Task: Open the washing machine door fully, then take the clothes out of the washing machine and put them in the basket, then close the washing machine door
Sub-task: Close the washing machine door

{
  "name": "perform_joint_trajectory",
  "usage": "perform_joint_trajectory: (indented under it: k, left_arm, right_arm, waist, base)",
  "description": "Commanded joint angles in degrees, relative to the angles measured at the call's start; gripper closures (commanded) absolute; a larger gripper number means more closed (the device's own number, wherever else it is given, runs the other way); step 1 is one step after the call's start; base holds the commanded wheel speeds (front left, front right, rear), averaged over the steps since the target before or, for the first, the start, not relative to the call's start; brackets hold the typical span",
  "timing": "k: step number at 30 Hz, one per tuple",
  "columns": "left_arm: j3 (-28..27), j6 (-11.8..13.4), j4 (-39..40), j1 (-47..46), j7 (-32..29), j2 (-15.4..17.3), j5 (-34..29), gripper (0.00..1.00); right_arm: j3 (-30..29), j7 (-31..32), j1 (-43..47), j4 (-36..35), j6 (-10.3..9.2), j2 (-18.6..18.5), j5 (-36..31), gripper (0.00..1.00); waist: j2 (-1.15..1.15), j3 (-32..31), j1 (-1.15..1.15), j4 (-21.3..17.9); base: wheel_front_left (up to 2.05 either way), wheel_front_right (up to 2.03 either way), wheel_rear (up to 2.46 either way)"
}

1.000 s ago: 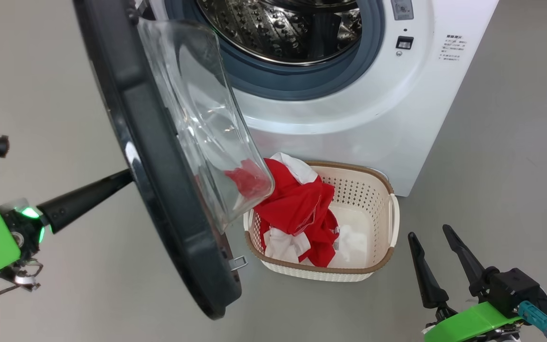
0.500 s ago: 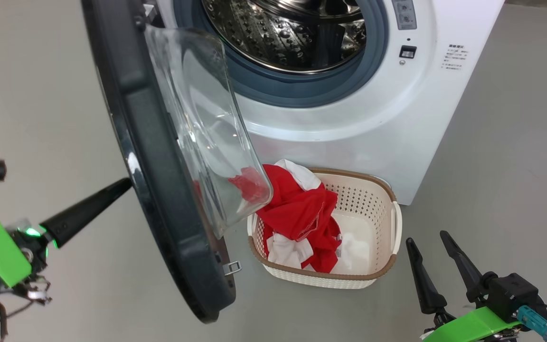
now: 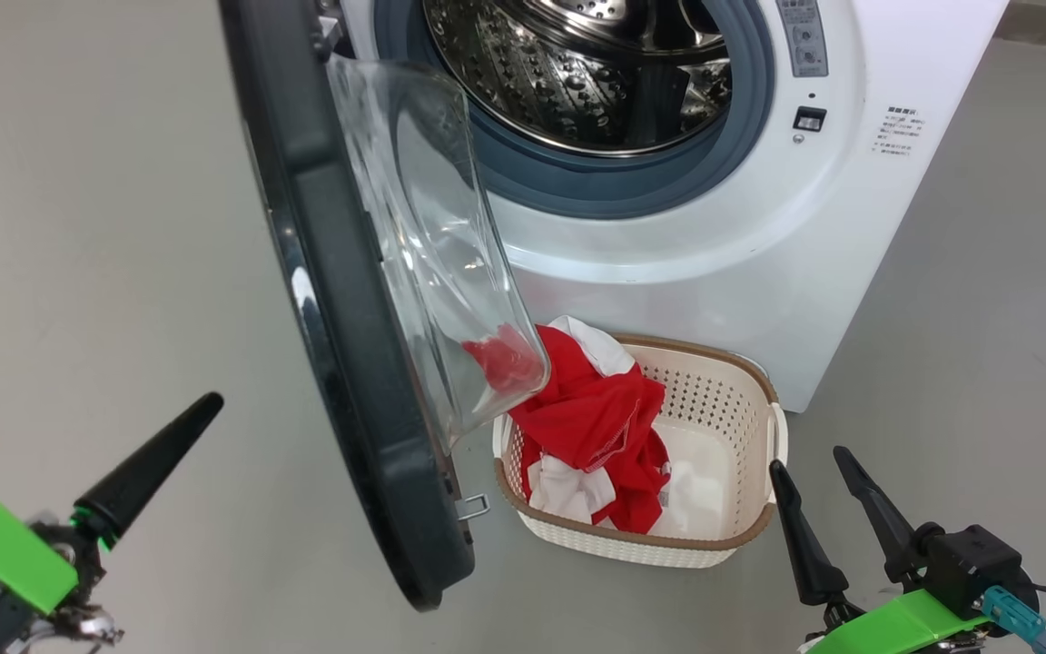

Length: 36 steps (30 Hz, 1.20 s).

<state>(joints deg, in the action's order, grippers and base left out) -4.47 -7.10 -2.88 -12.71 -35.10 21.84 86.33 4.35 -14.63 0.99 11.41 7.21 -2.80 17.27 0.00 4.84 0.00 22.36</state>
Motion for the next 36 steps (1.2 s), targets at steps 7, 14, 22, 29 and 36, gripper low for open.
perform_joint_trajectory:
  k: [7,14,22,29,36]
  left_arm:
    - [-2.41,-0.38,-0.82,3.16,6.62,0.77,-0.51,0.0]
    - [-1.62,-0.38,-2.75,6.06,12.88,-0.66,-0.2,0.0]
    - [-0.4,-0.38,-5.16,8.57,21.93,-2.47,-0.8,0.0]
    - [4.59,-0.38,-8.6,10.2,32.22,-2.24,-5.28,0.0]
    - [12.39,-0.38,-13.61,10.28,44.04,0.08,-9.91,0.0]
  right_arm:
    - [1.44,-0.37,-0.88,-1.12,0.28,-0.08,0.3,0.0]
    - [1.42,-0.37,-0.82,-0.91,0.28,-0.08,0.27,0.0]
    - [1.63,-0.37,-1.18,-0.65,0.28,-0.08,0.75,0.0]
    - [1.84,-0.37,-1.48,-0.54,0.28,-0.08,0.94,0.0]
    - [1.94,-0.37,-1.46,-0.32,0.28,-0.08,0.98,0.0]
  waist:
    - [0.0,-0.19,0.0,0.7]
    - [0.0,-0.18,0.0,1.11]
    - [0.0,-0.16,0.0,0.88]
    - [0.0,-0.03,0.0,0.57]
    - [0.0,-0.2,0.0,0.23]
  base:
    - [0.0,0.0,0.0]
    - [0.0,0.0,0.0]
    - [0.0,0.0,0.0]
    - [0.0,0.0,0.0]
    - [0.0,0.0,0.0]
